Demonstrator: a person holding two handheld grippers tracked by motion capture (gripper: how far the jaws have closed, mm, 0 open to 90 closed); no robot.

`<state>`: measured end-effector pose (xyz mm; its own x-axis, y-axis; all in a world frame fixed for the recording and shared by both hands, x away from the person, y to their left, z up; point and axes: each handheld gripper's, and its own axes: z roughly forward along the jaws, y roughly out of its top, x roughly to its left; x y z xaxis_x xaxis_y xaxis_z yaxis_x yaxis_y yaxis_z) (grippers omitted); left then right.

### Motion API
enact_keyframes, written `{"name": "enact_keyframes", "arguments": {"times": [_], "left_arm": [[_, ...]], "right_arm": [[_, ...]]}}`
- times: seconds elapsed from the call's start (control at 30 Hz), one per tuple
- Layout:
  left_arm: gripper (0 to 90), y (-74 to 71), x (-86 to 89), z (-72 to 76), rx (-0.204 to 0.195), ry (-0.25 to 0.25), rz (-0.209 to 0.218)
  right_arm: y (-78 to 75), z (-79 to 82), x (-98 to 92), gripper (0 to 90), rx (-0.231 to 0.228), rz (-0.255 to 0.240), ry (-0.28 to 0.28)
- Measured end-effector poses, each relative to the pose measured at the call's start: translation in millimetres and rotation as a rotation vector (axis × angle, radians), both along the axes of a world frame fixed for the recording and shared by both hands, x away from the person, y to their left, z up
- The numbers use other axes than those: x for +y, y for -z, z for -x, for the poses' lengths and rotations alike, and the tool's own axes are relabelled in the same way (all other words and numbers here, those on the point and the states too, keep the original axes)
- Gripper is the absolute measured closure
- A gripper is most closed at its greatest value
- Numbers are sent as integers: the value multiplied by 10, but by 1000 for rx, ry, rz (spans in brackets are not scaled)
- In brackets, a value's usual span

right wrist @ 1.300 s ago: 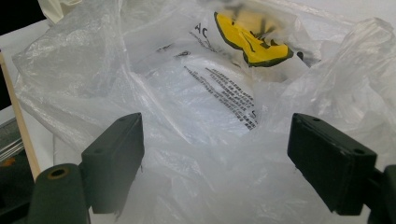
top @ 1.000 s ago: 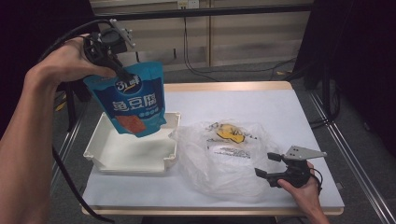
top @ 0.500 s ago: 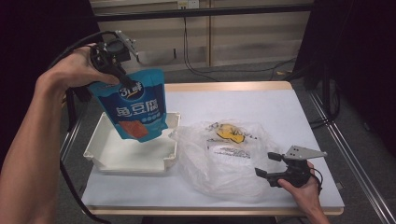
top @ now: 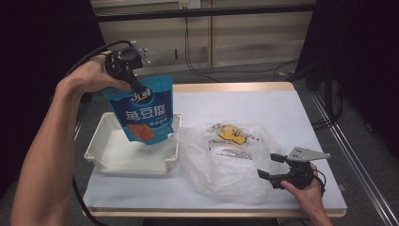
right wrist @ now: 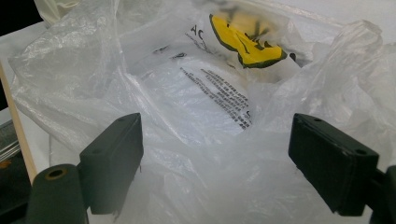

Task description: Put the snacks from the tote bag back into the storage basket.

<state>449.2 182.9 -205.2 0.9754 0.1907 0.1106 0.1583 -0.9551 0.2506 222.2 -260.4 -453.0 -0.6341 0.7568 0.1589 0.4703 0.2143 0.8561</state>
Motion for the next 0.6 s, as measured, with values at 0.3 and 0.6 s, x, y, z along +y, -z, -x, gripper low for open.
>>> {"name": "enact_keyframes", "arguments": {"times": [0.3, 0.6], "left_arm": [[900, 118, -91, -88, -18, 28, -15], [900, 193, -189, -193, -51, 15, -17]], "right_arm": [[0, 5, 4, 178, -3, 6, -4], [6, 0, -8, 176, 2, 2, -6]]}}
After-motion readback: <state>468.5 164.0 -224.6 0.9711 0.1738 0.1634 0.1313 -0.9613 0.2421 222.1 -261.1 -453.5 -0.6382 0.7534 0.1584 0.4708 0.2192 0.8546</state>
